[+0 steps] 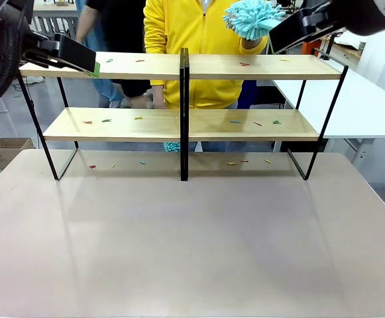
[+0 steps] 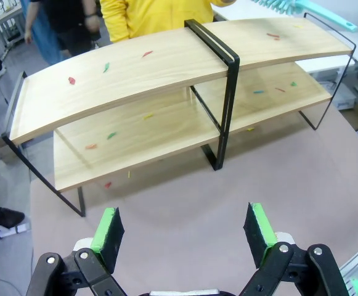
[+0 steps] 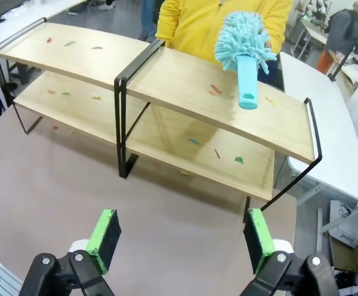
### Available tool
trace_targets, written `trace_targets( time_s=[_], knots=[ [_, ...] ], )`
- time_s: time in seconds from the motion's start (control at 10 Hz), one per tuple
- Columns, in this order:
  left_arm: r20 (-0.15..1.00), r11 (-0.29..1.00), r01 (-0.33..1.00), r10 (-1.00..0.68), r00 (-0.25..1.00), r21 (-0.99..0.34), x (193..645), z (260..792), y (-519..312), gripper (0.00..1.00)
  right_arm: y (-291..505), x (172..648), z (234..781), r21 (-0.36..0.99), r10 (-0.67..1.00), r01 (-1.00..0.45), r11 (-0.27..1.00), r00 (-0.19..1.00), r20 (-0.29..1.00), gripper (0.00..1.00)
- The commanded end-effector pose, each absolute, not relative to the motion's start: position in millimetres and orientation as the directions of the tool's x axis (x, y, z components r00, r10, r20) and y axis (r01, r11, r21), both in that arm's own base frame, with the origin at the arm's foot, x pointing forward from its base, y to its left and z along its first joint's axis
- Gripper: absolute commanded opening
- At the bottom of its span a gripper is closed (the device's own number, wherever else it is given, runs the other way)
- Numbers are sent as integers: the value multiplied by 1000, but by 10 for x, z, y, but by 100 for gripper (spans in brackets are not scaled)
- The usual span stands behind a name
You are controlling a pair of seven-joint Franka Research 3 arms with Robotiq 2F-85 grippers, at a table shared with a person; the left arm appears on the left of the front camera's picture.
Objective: Clean the shelves.
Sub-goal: Pick up the Duster when the human hands it over.
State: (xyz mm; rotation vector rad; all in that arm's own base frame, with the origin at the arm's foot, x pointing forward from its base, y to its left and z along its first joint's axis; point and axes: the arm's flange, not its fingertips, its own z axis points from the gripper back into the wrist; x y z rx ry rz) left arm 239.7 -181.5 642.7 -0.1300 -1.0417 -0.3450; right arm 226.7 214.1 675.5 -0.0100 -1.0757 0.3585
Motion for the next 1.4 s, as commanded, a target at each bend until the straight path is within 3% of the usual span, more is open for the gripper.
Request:
trace_targets(
  time_s=[0.0, 1.3],
  knots=[
    [863, 939, 338, -218, 457, 58, 2393, 6424, -1818, 100, 2166, 2185, 6745, -119, 236, -273, 955, 449, 862, 100],
    [863, 939, 338, -218, 457, 58, 2393, 6424, -1818, 100, 2138, 2201, 6763, -152, 262, -270, 951, 437, 860, 100]
  ],
)
